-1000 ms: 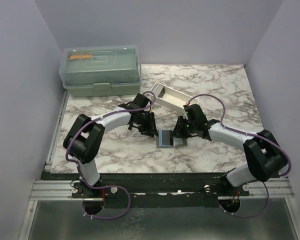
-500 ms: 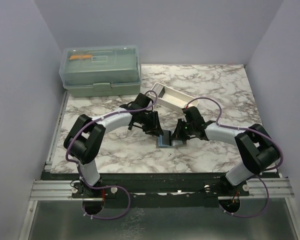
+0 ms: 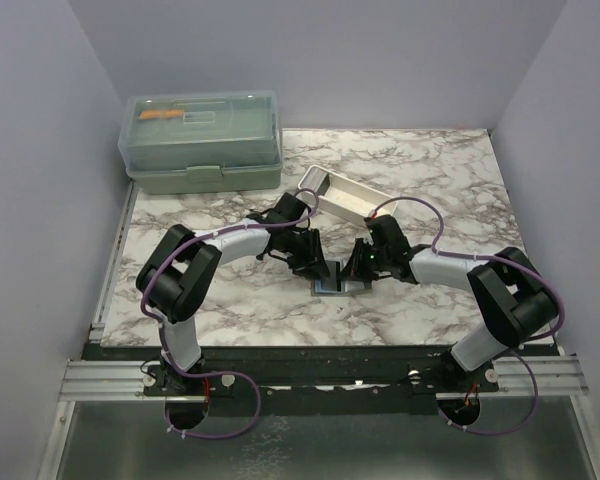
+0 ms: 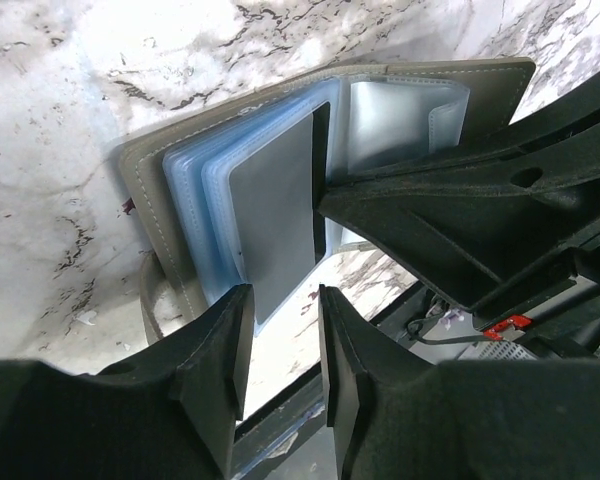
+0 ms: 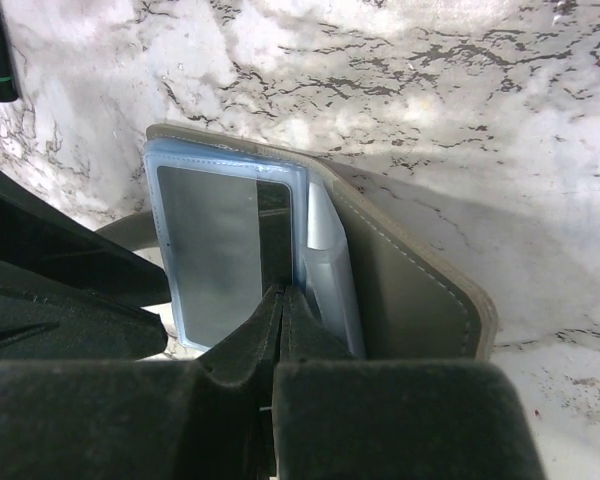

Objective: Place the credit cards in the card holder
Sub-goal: Insert the credit card into the card holder.

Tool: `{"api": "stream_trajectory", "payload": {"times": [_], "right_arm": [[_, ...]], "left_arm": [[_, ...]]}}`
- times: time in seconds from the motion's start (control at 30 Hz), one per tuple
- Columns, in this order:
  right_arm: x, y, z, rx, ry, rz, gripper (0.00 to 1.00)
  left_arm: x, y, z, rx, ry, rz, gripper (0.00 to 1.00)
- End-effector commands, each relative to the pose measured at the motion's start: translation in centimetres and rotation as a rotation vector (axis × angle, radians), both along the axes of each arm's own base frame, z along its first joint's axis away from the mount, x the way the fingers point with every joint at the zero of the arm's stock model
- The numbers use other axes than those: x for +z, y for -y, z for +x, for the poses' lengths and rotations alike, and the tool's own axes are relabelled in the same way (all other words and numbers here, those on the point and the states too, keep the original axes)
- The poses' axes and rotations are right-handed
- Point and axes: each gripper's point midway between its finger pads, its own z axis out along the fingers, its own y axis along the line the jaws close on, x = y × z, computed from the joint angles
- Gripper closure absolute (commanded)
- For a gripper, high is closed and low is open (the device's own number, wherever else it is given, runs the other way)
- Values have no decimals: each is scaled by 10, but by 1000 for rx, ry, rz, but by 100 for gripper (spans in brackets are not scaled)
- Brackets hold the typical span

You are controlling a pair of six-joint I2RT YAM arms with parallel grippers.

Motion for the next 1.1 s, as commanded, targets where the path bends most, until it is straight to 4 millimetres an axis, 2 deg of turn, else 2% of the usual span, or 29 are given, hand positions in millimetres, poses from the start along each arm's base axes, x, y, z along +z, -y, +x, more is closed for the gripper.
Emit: {"api": "stream_trajectory", "payload": {"times": [0.0, 0.07, 0.23, 0.4, 0.9, 1.07], "right_arm": [[-17, 5, -11, 11, -41, -35, 100], [-18, 6, -11, 10, -44, -37, 100], [-19, 5, -13, 12, -49, -34, 100], [-20, 5, -13, 15, -47, -34, 100], [-21, 5, -13, 16, -51, -33, 100], [-20, 4, -13, 19, -52, -32, 100]], "left_arm": [[-7, 2, -1, -2, -2, 4, 62], [-8, 1, -1, 0, -2, 7, 61], [2, -10, 1, 34, 64, 37, 51], [5, -10, 0, 34, 69, 32, 50], [2, -2, 3, 16, 53, 15, 69], [5, 6, 4, 1, 61, 2, 71]]}}
